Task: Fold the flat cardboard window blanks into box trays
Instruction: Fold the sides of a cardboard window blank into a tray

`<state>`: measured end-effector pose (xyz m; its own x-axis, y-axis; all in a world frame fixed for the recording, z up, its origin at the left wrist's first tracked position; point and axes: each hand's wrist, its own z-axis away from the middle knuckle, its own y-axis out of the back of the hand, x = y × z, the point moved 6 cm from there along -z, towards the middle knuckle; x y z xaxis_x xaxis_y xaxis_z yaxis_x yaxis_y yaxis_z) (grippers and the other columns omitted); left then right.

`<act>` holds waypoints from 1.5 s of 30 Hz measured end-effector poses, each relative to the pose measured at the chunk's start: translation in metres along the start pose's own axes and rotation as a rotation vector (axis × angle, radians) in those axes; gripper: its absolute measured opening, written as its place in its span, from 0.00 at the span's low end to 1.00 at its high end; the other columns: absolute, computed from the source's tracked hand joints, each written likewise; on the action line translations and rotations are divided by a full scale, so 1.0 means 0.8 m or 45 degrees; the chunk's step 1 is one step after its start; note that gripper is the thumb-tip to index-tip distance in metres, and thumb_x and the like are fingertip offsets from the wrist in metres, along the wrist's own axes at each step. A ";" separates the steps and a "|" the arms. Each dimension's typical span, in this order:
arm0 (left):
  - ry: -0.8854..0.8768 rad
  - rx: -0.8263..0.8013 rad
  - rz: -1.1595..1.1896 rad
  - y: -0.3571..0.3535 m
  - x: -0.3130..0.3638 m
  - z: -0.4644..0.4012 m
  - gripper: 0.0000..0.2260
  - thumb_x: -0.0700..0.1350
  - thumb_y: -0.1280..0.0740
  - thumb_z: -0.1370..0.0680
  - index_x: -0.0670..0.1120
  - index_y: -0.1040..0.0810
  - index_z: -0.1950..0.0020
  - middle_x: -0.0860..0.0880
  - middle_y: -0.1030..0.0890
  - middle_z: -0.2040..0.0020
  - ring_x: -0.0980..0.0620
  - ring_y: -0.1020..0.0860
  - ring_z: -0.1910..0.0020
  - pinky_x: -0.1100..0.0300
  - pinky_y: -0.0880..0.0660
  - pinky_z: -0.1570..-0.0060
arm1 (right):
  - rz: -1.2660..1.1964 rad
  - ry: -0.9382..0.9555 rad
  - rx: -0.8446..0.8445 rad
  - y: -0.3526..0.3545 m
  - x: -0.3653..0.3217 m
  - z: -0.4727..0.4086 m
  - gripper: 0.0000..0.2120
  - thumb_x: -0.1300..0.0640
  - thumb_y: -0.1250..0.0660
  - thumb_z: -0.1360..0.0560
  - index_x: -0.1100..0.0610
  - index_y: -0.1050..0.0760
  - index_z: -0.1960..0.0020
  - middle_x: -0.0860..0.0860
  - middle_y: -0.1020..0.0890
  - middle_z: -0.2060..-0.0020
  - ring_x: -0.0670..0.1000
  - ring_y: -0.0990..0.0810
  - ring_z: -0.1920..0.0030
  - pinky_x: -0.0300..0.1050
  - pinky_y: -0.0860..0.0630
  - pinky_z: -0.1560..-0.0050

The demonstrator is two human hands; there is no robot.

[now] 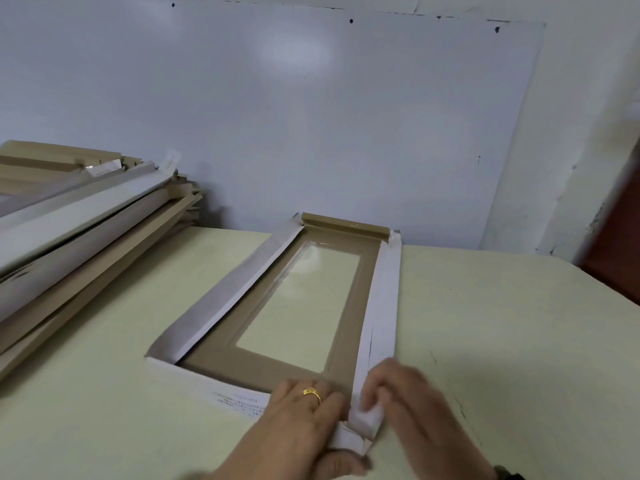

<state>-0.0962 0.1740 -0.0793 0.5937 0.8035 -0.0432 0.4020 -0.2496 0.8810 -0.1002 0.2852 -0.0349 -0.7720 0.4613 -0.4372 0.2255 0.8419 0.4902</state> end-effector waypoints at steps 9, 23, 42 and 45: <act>-0.148 0.146 -0.038 0.015 -0.008 0.009 0.19 0.60 0.47 0.23 0.50 0.35 0.68 0.55 0.32 0.68 0.58 0.34 0.65 0.66 0.34 0.54 | 0.633 -0.030 -0.533 -0.013 0.083 0.001 0.22 0.76 0.27 0.46 0.51 0.22 0.64 0.41 0.20 0.65 0.44 0.19 0.58 0.37 0.42 0.38; -0.025 0.203 -0.261 0.030 -0.037 0.018 0.20 0.49 0.48 0.21 0.49 0.29 0.71 0.53 0.28 0.70 0.54 0.31 0.67 0.63 0.38 0.63 | 0.663 0.154 -0.475 -0.030 0.061 0.006 0.04 0.58 0.30 0.37 0.51 0.24 0.68 0.43 0.24 0.71 0.44 0.27 0.67 0.38 0.35 0.60; 0.610 0.184 -0.277 0.046 -0.167 0.053 0.13 0.46 0.44 0.27 0.46 0.21 0.60 0.50 0.21 0.62 0.43 0.20 0.59 0.48 0.32 0.45 | 0.963 -0.722 -0.531 0.110 0.179 0.036 0.04 0.49 0.40 0.22 0.44 0.26 0.53 0.49 0.20 0.55 0.50 0.25 0.53 0.42 0.35 0.54; 0.476 0.139 -0.203 0.037 -0.126 0.029 0.19 0.47 0.46 0.29 0.44 0.21 0.44 0.46 0.20 0.46 0.46 0.24 0.45 0.56 0.37 0.48 | 1.020 -0.604 -0.630 0.062 0.150 0.030 0.14 0.45 0.46 0.21 0.45 0.30 0.38 0.46 0.23 0.45 0.46 0.26 0.43 0.38 0.35 0.51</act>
<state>-0.1283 0.0729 -0.0594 0.2320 0.9726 0.0167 0.5520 -0.1457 0.8210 -0.1673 0.3886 -0.0811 -0.1691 0.9845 -0.0471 0.2169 0.0838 0.9726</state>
